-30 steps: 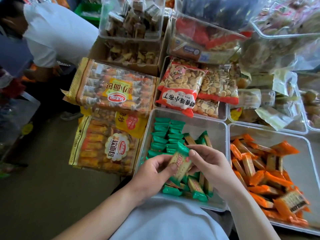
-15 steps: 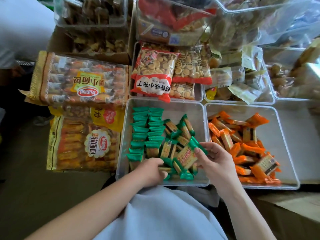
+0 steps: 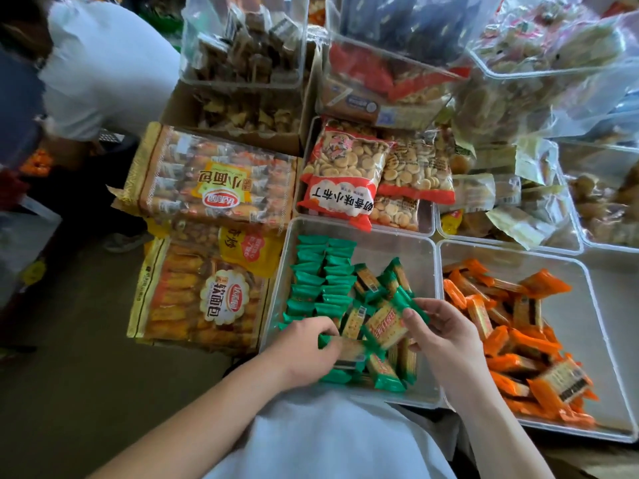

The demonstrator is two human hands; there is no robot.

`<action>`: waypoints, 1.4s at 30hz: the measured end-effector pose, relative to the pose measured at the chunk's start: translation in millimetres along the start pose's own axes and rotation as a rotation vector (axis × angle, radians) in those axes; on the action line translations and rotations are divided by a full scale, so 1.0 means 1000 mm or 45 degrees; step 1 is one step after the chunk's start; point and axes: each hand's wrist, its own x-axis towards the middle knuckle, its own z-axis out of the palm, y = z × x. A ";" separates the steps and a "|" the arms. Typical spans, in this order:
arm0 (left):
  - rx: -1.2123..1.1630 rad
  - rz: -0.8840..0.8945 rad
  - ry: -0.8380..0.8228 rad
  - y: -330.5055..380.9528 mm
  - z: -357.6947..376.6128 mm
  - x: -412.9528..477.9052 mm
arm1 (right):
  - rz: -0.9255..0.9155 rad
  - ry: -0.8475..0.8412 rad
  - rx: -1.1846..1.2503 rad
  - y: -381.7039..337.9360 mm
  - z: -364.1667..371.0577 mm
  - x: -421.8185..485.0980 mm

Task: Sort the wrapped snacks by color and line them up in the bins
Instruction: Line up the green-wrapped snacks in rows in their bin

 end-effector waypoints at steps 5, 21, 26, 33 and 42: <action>-0.760 -0.181 0.073 -0.005 -0.016 -0.011 | -0.103 0.111 0.005 -0.016 0.001 0.010; -0.754 0.207 0.428 0.007 -0.007 -0.020 | 0.032 -0.248 0.362 -0.041 0.023 0.005; -0.642 0.267 0.391 0.009 -0.007 -0.015 | 0.023 -0.269 0.316 -0.040 0.019 0.007; -0.411 0.308 0.455 0.010 -0.007 -0.010 | -0.044 -0.255 0.245 -0.043 0.021 0.009; -0.448 0.292 0.415 0.005 -0.017 -0.009 | -0.202 -0.122 -0.169 -0.033 0.013 0.030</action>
